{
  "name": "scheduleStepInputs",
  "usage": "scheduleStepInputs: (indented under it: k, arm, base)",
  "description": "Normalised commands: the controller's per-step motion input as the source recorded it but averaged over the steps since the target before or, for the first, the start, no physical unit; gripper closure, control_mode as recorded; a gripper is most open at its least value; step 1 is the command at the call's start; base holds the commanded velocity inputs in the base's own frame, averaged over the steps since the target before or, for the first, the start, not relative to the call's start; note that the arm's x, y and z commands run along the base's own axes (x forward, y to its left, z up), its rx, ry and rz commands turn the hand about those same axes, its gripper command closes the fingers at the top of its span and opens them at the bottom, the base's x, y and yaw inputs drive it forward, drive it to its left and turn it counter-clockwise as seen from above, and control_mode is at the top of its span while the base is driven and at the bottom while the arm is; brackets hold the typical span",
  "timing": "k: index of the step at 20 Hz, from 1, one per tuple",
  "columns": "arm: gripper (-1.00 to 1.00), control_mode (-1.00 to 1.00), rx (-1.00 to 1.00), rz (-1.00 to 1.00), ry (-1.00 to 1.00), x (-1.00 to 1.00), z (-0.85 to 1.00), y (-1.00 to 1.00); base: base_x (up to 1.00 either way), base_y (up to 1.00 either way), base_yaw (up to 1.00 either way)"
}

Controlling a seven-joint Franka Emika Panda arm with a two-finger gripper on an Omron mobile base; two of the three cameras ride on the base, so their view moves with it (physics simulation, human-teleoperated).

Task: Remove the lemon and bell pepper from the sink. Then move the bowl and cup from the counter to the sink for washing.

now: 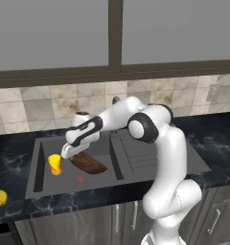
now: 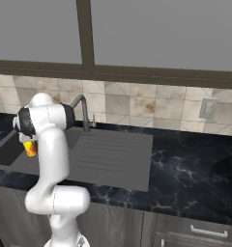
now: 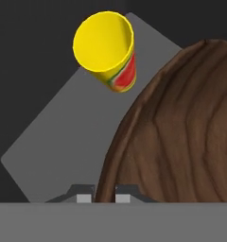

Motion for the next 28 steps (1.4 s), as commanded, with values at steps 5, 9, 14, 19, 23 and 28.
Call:
scheduleStepInputs:
  k: [5, 9, 14, 19, 23, 28]
  arm:
    - [1.00, -1.00, -0.02, 0.00, 0.00, 0.09, -0.23, 0.04]
    - [1.00, -1.00, -0.04, -0.03, 0.00, 0.03, -0.25, 0.02]
    - [1.00, -1.00, -0.03, -0.04, 0.00, 0.00, -0.22, 0.03]
    - [1.00, -1.00, 0.00, -0.02, 0.00, 0.02, -0.15, 0.05]
    - [1.00, -1.00, -0.01, -0.01, 0.00, 0.08, -0.12, 0.00]
    - [1.00, -1.00, 0.00, -0.01, 0.00, 0.03, -0.04, 0.00]
  base:
    - [0.00, 0.00, 0.00]
    - [0.00, 0.00, 0.00]
    - [0.00, 0.00, 0.00]
    - [0.00, 0.00, 0.00]
    - [0.00, 0.00, 0.00]
    - [0.00, 0.00, 0.00]
